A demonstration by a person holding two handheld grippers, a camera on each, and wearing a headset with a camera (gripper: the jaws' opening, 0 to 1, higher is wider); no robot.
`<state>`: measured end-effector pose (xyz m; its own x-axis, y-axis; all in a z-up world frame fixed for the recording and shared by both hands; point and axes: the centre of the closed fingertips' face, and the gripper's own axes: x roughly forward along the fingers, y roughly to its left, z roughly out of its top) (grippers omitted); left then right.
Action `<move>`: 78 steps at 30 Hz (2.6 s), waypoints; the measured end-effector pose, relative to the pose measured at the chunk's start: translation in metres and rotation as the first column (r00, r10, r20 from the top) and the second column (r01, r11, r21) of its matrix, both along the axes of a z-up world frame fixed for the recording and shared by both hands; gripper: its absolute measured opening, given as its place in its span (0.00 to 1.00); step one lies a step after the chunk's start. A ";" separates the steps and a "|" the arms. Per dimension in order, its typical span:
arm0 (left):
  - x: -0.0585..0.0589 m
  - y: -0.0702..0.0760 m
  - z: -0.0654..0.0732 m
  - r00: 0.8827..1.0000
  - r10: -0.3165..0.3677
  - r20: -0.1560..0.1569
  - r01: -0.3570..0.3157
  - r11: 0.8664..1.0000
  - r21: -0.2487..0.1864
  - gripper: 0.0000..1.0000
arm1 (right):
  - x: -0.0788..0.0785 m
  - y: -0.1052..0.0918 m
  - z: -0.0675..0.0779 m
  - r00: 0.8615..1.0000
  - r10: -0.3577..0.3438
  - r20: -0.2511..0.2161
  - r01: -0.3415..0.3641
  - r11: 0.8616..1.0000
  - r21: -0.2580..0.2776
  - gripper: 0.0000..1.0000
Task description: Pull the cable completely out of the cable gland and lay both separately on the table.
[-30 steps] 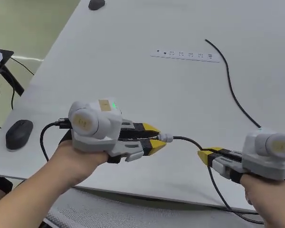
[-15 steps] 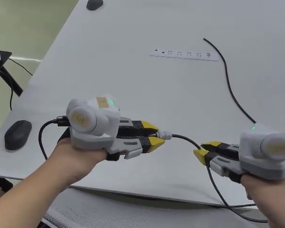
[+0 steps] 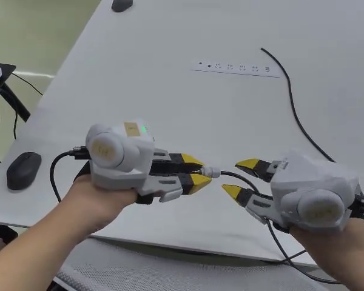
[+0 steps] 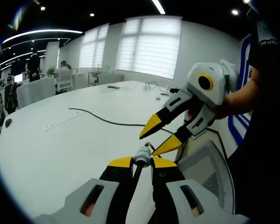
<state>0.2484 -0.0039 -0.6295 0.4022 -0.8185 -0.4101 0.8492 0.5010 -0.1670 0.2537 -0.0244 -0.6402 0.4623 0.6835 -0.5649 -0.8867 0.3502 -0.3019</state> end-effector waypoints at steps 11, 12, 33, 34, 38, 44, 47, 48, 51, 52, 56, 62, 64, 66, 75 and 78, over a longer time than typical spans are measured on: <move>-0.003 0.000 0.000 1.000 -0.006 -0.001 0.006 1.000 -0.003 0.15 | 0.000 0.005 0.000 0.999 0.041 0.031 -0.040 0.998 -0.042 0.09; -0.003 0.000 0.000 1.000 -0.006 0.000 0.006 1.000 -0.003 0.15 | 0.000 0.005 -0.001 0.999 0.042 0.031 -0.041 0.998 -0.044 0.09; -0.002 -0.001 0.002 1.000 -0.015 0.010 0.015 1.000 -0.005 0.15 | 0.003 0.005 -0.003 1.000 -0.009 -0.025 0.009 1.000 -0.001 0.01; -0.001 -0.001 0.002 1.000 -0.015 0.011 0.015 1.000 -0.007 0.15 | 0.004 0.004 -0.003 1.000 -0.014 -0.027 0.014 1.000 -0.001 0.01; -0.001 -0.001 0.002 1.000 -0.014 0.013 0.014 1.000 -0.005 0.15 | 0.008 -0.004 -0.008 0.997 -0.051 -0.060 0.051 0.999 0.003 0.01; -0.002 0.000 0.001 1.000 -0.015 0.011 0.015 1.000 -0.001 0.15 | 0.011 -0.021 -0.019 0.979 -0.140 -0.146 0.147 0.988 0.044 0.01; -0.002 0.000 0.001 1.000 -0.013 0.011 0.013 1.000 -0.002 0.15 | 0.013 -0.028 -0.024 0.962 -0.183 -0.203 0.202 0.977 0.075 0.01; -0.002 -0.001 0.001 1.000 -0.013 0.011 0.013 1.000 -0.002 0.15 | 0.014 -0.030 -0.025 0.956 -0.194 -0.220 0.216 0.973 0.082 0.01; -0.001 -0.001 0.002 1.000 -0.012 0.011 0.012 1.000 -0.004 0.15 | 0.017 -0.037 -0.030 0.931 -0.233 -0.281 0.274 0.955 0.115 0.01; -0.001 -0.001 0.002 1.000 -0.012 0.013 0.012 1.000 -0.006 0.15 | 0.017 -0.038 -0.030 0.929 -0.236 -0.285 0.279 0.953 0.119 0.01; -0.001 -0.002 0.003 1.000 -0.012 0.015 0.012 1.000 -0.006 0.15 | 0.020 -0.048 -0.039 0.882 -0.293 -0.370 0.366 0.919 0.145 0.01; -0.001 -0.004 0.005 1.000 -0.016 0.018 0.016 1.000 -0.007 0.15 | 0.021 -0.064 -0.054 0.780 -0.359 -0.512 0.497 0.853 0.159 0.01; 0.000 -0.004 0.005 1.000 -0.016 0.019 0.017 1.000 -0.009 0.15 | 0.021 -0.069 -0.059 0.734 -0.381 -0.562 0.547 0.822 0.157 0.01; 0.000 -0.004 0.005 1.000 -0.016 0.018 0.016 1.000 -0.009 0.15 | 0.021 -0.075 -0.068 0.675 -0.397 -0.622 0.597 0.789 0.144 0.01; 0.000 -0.004 0.004 1.000 -0.019 0.018 0.019 1.000 -0.007 0.15 | 0.017 -0.083 -0.081 0.535 -0.398 -0.745 0.700 0.702 0.128 0.01; 0.000 -0.004 0.004 1.000 -0.019 0.016 0.019 1.000 -0.008 0.15 | 0.015 -0.080 -0.079 0.551 -0.405 -0.730 0.689 0.714 0.123 0.02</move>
